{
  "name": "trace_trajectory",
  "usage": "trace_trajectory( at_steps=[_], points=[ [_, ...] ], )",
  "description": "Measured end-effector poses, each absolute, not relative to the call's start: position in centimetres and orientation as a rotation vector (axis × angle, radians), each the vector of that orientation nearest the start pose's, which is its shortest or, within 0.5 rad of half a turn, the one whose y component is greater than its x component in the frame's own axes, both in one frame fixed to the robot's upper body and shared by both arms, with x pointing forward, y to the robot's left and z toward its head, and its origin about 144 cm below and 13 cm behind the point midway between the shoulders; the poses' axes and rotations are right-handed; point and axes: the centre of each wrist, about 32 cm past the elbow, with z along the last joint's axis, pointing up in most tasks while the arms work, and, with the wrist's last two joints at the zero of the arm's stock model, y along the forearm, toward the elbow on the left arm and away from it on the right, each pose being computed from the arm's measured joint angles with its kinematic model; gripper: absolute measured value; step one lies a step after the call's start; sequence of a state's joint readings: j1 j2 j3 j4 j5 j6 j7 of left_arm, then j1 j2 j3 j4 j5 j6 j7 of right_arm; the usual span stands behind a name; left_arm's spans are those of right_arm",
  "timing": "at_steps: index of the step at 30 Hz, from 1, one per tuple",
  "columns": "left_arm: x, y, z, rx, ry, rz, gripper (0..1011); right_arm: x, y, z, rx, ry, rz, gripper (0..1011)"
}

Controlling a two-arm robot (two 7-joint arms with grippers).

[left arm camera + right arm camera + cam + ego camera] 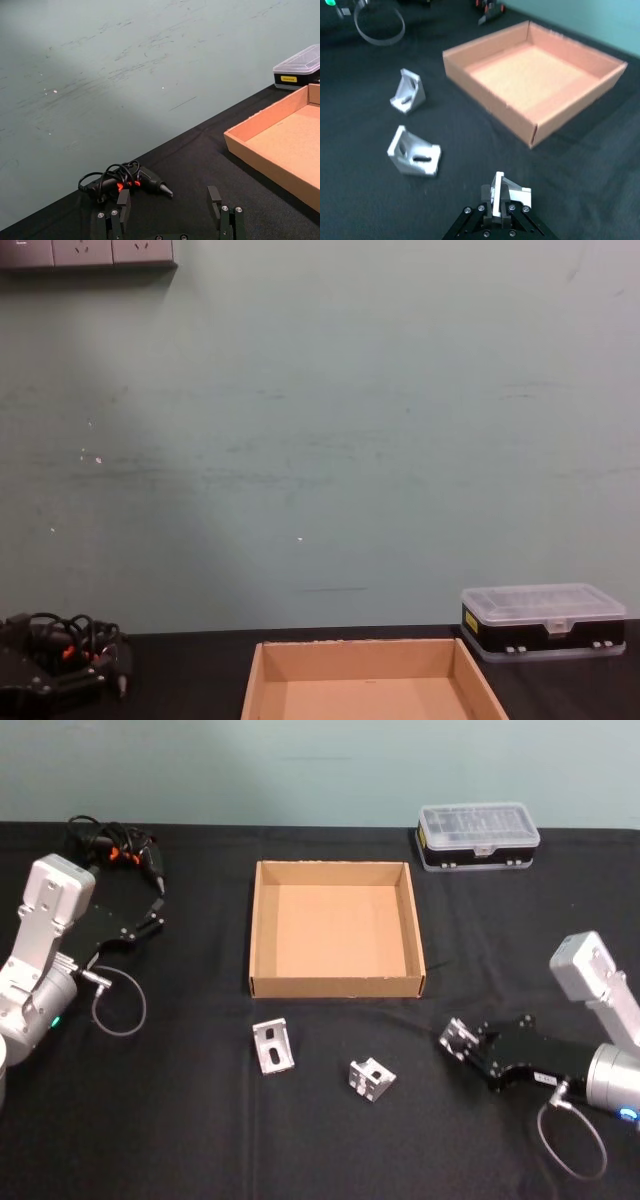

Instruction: Use one hand to pick up the angle iron from the table and place it into the box.

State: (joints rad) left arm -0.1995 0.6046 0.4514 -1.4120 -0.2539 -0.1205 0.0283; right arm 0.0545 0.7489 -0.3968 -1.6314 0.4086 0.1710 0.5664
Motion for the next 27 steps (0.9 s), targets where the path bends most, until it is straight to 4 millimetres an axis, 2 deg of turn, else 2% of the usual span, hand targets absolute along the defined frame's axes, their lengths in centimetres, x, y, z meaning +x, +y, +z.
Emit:
trace_trajectory(
  at_steps=[6, 11, 13, 19, 27],
  points=[
    [48.9, 31.0, 114.0, 0.304, -0.285, 1.248, 1000, 45.2, -32.3, 118.2, -0.364, 0.039, -0.677, 100],
    [48.9, 31.0, 114.0, 0.304, -0.285, 1.248, 1000, 46.2, -31.5, 120.9, -0.271, 0.003, -0.694, 100],
    [48.9, 31.0, 114.0, 0.304, -0.285, 1.248, 1000, 46.3, -31.4, 121.2, -0.262, -0.001, -0.696, 100],
    [48.9, 31.0, 114.0, 0.304, -0.285, 1.248, 1000, 48.6, -29.3, 123.5, -0.217, -0.005, -0.709, 100],
    [48.9, 31.0, 114.0, 0.304, -0.285, 1.248, 1000, 52.2, -25.9, 125.0, -0.242, -0.005, -0.736, 100]
  ],
)
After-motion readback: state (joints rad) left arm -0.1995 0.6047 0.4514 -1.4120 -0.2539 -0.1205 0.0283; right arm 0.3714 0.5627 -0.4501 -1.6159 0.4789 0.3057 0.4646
